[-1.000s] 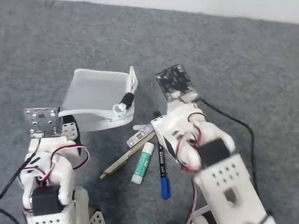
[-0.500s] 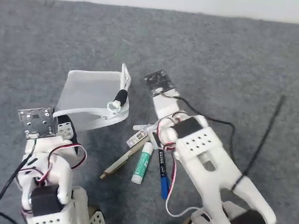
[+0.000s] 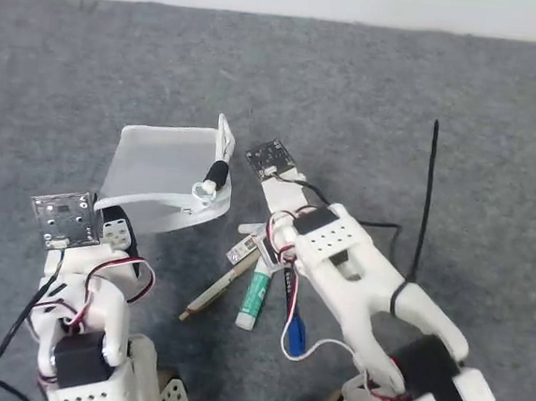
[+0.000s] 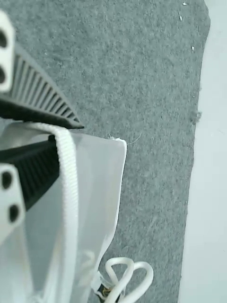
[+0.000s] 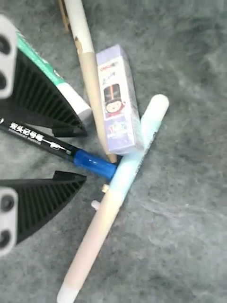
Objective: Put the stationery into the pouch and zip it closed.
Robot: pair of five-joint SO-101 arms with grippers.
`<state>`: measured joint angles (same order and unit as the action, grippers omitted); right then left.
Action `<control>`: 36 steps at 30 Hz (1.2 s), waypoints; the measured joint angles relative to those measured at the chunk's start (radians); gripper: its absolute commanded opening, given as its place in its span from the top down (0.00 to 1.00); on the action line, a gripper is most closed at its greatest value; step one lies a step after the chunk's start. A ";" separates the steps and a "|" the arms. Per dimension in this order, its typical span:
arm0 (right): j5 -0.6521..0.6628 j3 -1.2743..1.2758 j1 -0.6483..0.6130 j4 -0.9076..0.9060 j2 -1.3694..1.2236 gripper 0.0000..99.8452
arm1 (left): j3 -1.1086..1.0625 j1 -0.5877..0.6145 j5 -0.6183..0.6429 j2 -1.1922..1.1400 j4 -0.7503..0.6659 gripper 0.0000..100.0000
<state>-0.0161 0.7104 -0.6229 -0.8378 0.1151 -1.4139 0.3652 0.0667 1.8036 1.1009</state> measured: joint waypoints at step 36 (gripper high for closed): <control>0.063 -0.133 0.040 -0.100 -0.057 0.99 | 0.000 -0.002 0.000 0.000 0.000 0.99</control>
<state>0.0468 0.5769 -0.5831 -0.9375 0.0583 -1.4139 0.3636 0.0667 1.8036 1.1009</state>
